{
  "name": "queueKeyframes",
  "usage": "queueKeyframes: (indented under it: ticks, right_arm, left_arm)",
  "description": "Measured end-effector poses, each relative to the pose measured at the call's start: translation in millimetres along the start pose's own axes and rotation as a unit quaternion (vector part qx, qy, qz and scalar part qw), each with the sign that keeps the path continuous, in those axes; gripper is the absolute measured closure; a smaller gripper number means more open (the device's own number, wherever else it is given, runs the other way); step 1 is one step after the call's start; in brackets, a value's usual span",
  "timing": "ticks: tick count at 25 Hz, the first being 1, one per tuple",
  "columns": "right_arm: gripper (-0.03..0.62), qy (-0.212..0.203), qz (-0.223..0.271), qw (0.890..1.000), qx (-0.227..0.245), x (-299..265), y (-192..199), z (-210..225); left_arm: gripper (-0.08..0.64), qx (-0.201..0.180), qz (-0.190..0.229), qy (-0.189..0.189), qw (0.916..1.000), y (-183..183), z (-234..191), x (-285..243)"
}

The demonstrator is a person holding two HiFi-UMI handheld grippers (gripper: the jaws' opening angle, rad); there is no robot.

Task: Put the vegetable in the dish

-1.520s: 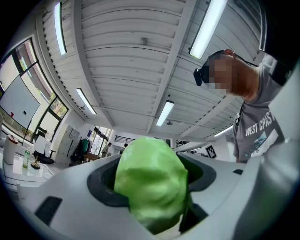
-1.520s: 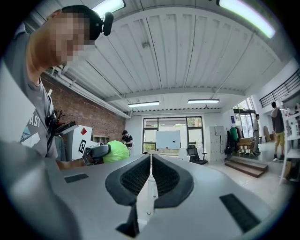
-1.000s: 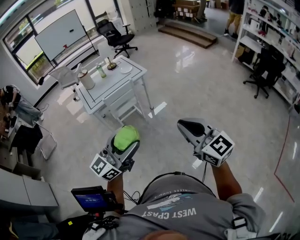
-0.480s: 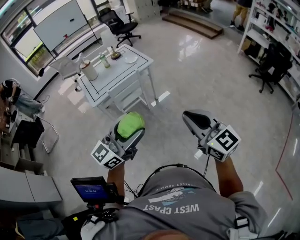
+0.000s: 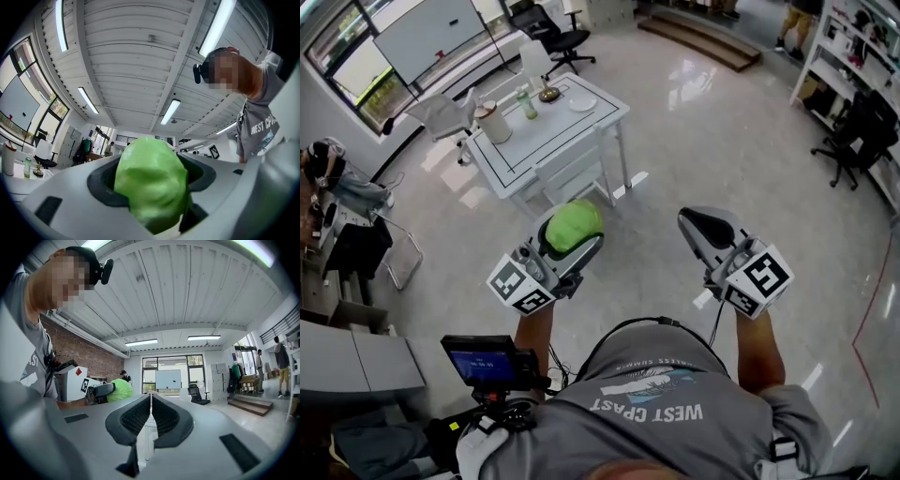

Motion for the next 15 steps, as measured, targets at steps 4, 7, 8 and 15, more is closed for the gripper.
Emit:
queueKeyframes:
  ticks: [4,7,8,15]
  right_arm:
    - [0.584,-0.012,-0.008,1.0,-0.003,-5,-3,1]
    - [0.584,-0.01,-0.004,1.0,-0.005,-26,4,31]
    - [0.584,-0.013,-0.004,1.0,-0.008,-36,10,45]
    - [0.584,-0.036,-0.009,0.999,-0.015,-59,19,72]
  left_arm:
    - [0.239,0.006,0.001,-0.011,0.9999,2,-5,0]
    - [0.239,0.006,-0.002,-0.012,0.9999,12,-36,-17]
    - [0.239,0.006,-0.005,-0.016,0.9998,17,-49,-24]
    - [0.239,0.004,-0.003,-0.034,0.9994,24,-72,-36]
Point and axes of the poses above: the fingertips, and each gripper's own axes: x backward along the fingers, z to its right, y out of its underside, the point moved 8 cm from there along x, backward along the fingers, and after that the axes turned 4 degrees about z, right-handed, at the moved point
